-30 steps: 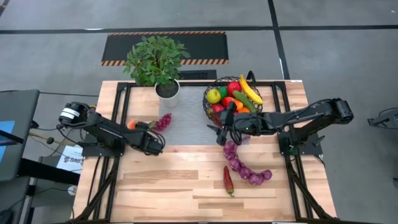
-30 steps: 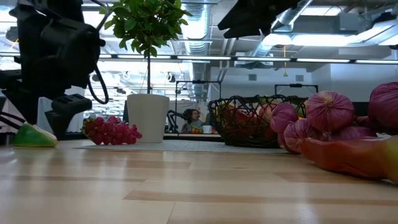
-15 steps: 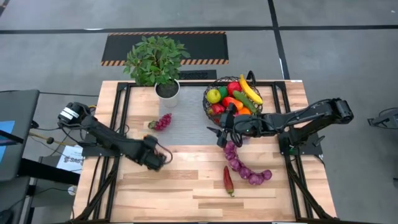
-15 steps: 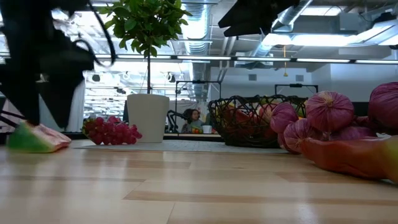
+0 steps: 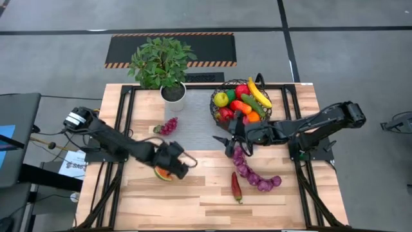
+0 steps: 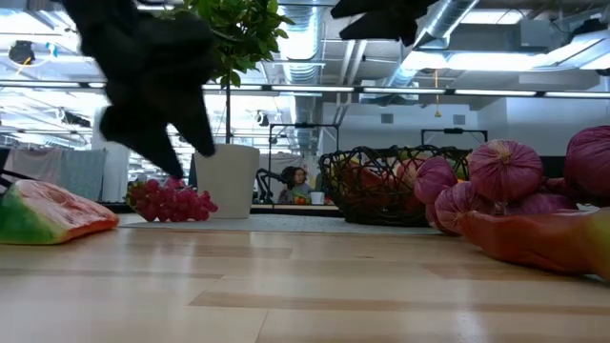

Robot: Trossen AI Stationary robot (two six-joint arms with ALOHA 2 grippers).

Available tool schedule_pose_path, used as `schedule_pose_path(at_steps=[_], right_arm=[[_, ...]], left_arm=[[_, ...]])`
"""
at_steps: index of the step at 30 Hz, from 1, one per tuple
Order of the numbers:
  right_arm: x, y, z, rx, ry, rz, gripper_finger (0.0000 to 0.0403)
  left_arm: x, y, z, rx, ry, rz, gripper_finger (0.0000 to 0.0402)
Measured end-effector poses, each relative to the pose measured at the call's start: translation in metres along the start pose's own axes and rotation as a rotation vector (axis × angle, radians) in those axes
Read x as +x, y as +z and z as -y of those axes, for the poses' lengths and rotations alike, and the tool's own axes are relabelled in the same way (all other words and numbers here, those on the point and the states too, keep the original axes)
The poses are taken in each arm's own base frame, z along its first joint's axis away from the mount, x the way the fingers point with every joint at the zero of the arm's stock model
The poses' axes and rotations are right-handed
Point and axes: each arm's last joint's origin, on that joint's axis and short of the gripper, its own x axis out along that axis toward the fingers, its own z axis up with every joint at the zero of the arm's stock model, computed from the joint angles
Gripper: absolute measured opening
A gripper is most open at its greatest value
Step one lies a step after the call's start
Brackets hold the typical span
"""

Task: Build produce basket
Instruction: Put the watermelon into the wire basket

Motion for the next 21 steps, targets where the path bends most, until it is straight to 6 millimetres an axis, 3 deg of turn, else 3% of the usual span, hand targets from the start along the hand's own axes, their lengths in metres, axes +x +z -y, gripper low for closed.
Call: schedule_pose_path(at_steps=[4,10,15,21], right_arm=[[-0.005,-0.002,-0.010,-0.013,0.037,-0.005,0.0265],[-0.010,-0.003,-0.020,-0.021,0.073,-0.001,0.0265],[-0.010,-0.004,-0.020,-0.025,0.071,-0.007,0.0265],[-0.011,-0.004,-0.021,-0.024,0.074,-0.010,0.0265]], left_arm=[[-0.007,0.020,0.002,0.056,-0.007,0.007,0.0354],[-0.060,0.017,-0.001,0.091,0.267,-0.115,0.0354],[-0.084,-0.016,-0.006,-0.050,0.434,-0.120,0.0354],[-0.080,-0.061,-0.010,-0.187,0.418,-0.163,0.0355]])
